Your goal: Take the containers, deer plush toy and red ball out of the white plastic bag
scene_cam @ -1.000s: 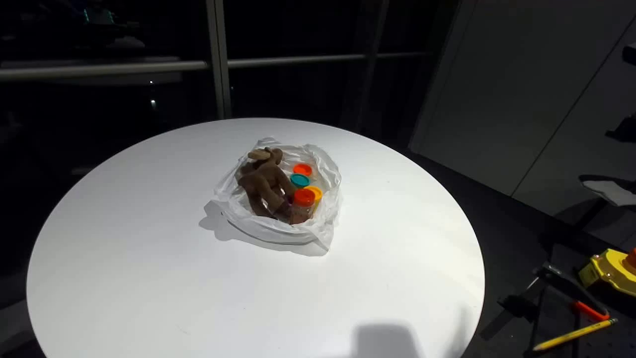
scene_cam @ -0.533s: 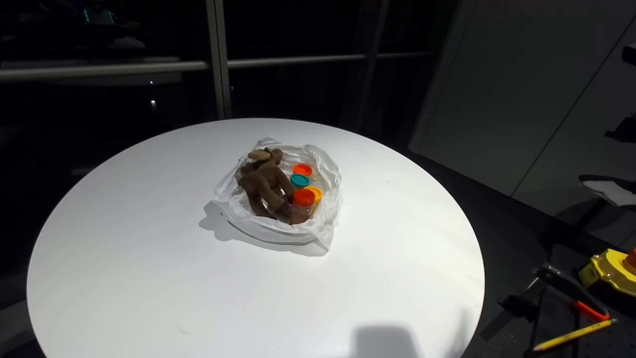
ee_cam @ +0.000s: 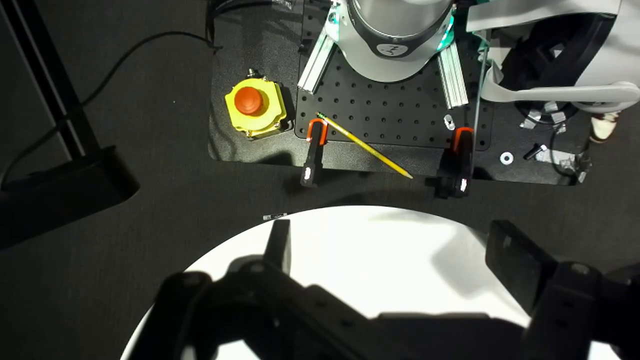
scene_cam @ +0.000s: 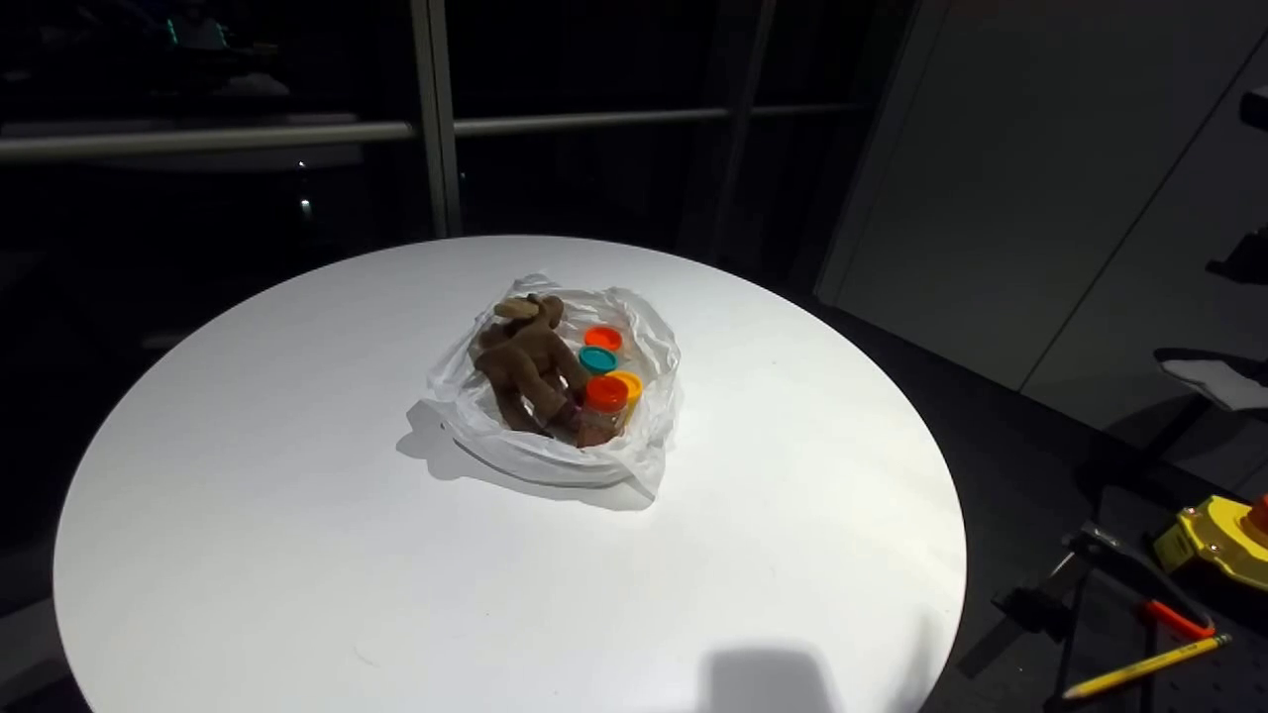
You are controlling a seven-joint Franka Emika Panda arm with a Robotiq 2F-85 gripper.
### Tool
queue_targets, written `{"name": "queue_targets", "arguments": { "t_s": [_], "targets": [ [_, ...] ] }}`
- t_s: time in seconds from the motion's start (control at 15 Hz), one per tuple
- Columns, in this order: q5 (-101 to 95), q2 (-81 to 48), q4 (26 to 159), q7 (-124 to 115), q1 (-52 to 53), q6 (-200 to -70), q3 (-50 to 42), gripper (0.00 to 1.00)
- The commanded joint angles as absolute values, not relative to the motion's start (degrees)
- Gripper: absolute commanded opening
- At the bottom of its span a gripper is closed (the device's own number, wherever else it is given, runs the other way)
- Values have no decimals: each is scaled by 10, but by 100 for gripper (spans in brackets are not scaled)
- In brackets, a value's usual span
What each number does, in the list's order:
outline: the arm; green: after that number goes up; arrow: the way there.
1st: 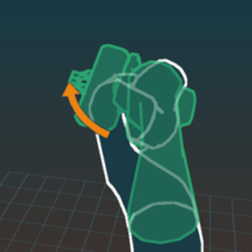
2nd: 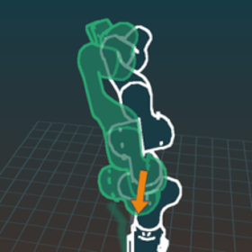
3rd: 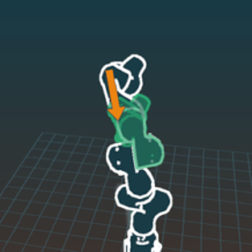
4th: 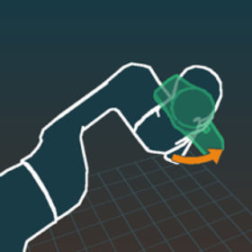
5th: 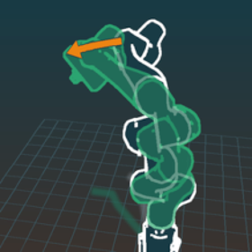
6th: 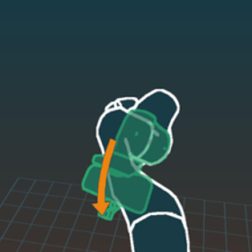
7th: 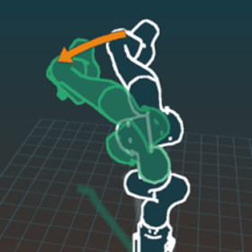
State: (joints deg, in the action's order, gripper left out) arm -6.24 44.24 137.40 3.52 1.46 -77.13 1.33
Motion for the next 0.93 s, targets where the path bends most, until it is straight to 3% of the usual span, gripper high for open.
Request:
{"name": "queue_targets", "arguments": {
  "t_s": [0.0, 0.27, 0.87],
  "targets": [
    [-64, 442, 1373, 32, 20, -770, 10, 100],
    [-81, 365, 1350, 34, 15, -868, 4, 100],
    [-60, 51, 1275, -91, 12, -1154, 32, 100]
  ]
}}
